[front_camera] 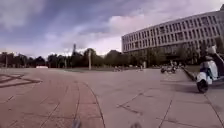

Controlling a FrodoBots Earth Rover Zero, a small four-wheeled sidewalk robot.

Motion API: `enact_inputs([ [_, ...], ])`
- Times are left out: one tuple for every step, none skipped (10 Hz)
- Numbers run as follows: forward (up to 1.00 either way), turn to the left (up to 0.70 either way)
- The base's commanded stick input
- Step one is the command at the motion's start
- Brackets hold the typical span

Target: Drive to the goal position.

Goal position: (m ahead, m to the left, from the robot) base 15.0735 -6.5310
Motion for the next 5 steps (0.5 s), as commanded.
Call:
enact_inputs([
  [1.00,-0.30],
  [1.00,-0.30],
  [1.00,-0.30],
  [1.00,-0.30],
  [1.00,-0.30],
])
